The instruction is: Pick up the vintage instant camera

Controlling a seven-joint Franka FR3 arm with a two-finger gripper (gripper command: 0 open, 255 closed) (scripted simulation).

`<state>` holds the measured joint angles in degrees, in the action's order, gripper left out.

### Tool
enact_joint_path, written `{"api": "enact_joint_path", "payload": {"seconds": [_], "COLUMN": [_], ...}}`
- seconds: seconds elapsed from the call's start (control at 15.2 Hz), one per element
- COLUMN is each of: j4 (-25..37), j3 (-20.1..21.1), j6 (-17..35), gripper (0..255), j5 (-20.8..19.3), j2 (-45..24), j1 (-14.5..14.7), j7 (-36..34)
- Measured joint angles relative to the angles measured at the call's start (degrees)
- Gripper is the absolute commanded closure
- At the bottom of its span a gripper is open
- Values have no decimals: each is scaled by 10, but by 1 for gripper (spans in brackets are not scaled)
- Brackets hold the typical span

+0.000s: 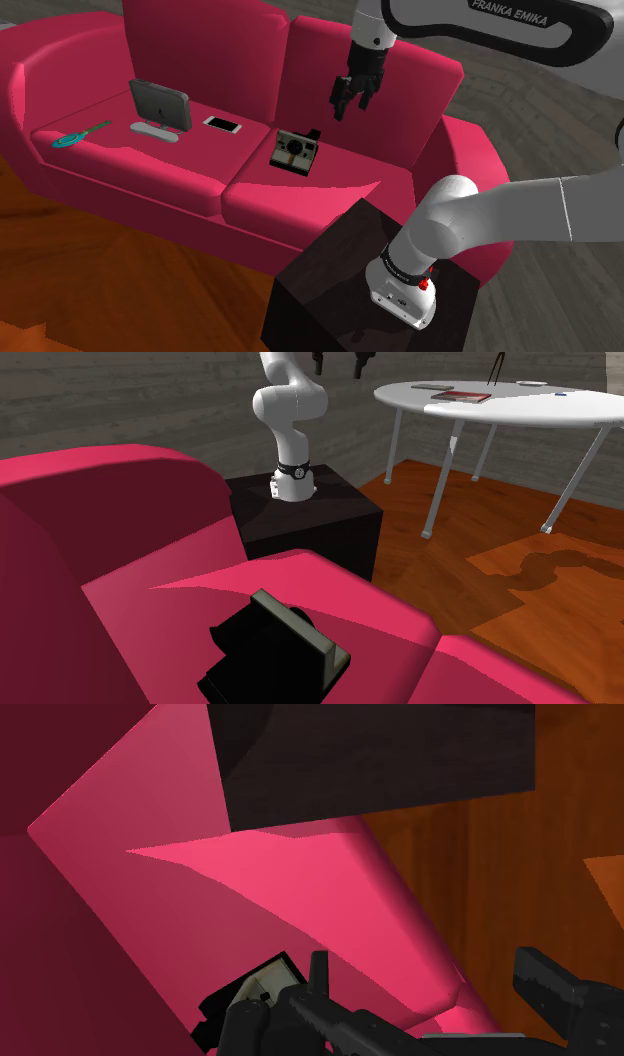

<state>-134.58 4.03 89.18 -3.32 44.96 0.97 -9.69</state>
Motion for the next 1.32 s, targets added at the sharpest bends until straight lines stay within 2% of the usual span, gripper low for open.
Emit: {"api": "enact_joint_path", "payload": {"seconds": [0.2, 0.53, 0.99, 1.32], "j4": [-9, -30, -14, 14], "j3": [-11, -54, -117, -150], "j6": [21, 105, 220, 295], "gripper": [0, 0, 0, 0], "j5": [-6, -28, -44, -33], "j2": [-11, -68, -188, -286], "j1": [-1, -7, -13, -10], "j7": [15, 74, 166, 227]}}
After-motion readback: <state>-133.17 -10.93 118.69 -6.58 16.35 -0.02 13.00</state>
